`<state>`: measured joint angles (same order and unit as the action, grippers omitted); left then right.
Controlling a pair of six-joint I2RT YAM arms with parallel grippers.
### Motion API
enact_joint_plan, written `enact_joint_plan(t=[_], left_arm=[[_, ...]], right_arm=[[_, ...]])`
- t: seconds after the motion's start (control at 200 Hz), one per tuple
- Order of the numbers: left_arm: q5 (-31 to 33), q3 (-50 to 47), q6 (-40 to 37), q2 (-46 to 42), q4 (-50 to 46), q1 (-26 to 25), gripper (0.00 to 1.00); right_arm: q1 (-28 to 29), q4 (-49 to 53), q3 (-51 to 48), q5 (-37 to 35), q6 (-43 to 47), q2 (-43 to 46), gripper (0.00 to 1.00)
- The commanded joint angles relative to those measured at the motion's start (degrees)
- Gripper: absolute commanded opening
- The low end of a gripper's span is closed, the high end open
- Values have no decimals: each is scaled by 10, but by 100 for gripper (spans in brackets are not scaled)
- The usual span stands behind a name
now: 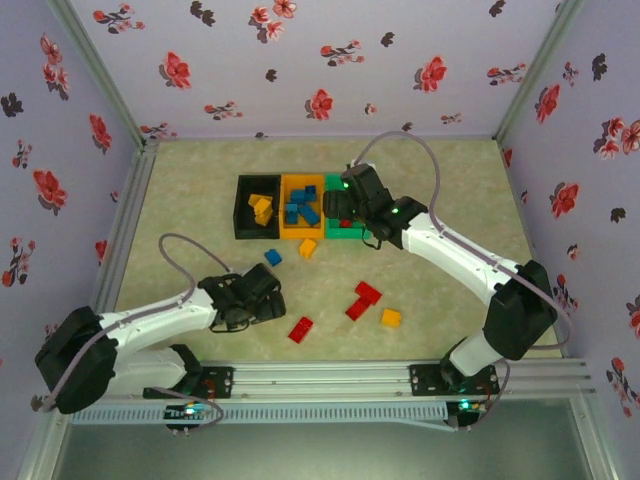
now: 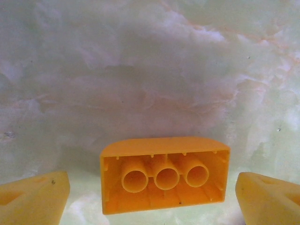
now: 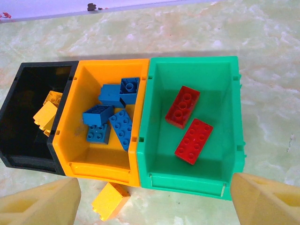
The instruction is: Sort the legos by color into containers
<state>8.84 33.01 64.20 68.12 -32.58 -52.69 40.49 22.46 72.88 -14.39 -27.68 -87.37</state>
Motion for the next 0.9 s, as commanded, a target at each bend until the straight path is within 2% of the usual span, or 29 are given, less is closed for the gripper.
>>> enact_joint_plan(t=[0.0,0.32,0.555,0.68,0.895], left_arm=[[21,21,7,14,-6,-9,89],[33,42,-2,70,-11,-22,78],[35,49,-9,79,-15,-23,65],[40,57,-17,79,-27,-23,61],[53,96,-71,55,-68,20,59]], right_arm=[[-2,-6,0,-4,-8,2,84],[-2,-3,-3,-6,-7,5,84],[-3,-5,-5,-8,-7,12,84],[-2,-3,-7,-11,-7,16,84],[-2,-3,-13,-15,-6,25,84]])
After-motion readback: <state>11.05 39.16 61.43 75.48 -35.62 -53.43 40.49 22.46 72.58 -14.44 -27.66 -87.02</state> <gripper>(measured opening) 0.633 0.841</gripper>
